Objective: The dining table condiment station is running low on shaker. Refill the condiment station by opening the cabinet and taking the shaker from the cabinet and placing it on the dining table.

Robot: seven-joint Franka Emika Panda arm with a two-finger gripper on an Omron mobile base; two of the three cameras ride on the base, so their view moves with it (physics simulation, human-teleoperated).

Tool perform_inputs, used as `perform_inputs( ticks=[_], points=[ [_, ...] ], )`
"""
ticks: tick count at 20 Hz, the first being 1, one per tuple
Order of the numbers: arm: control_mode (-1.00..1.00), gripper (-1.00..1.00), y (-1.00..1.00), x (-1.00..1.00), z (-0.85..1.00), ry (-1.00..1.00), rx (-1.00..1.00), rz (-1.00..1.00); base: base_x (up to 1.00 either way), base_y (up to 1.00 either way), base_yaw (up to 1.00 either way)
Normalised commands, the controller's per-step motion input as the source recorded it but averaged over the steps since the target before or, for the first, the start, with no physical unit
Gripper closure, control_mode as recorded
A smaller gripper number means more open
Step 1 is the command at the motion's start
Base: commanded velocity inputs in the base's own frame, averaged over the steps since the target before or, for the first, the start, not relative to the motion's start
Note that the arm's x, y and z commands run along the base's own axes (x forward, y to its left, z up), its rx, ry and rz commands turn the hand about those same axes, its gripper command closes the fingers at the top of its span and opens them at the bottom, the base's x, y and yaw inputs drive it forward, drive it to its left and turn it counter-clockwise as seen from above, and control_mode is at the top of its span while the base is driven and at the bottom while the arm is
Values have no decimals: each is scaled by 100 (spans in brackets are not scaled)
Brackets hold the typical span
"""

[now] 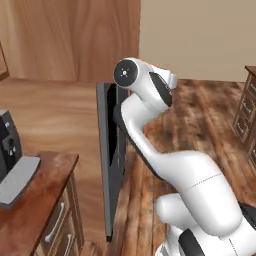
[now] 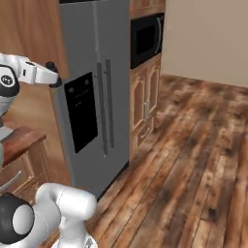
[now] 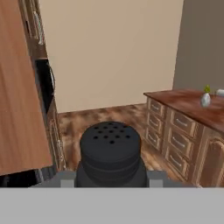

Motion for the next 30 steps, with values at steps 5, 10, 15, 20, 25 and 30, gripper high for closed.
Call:
perform_inputs(
  ticks=[5,10,15,20,25,30],
  points=[
    [100,100,0,0,0,0,0,0,-33,9,-91],
    [100,100,0,0,0,0,0,0,-49,-6,-68],
    [100,100,0,0,0,0,0,0,-41,-22,-67],
    [100,100,0,0,0,0,0,0,-35,-57,-56],
    [100,100,0,0,0,0,0,0,-29,-99,-25],
    [100,100,0,0,0,0,0,0,-1,-100,-7]
  ],
)
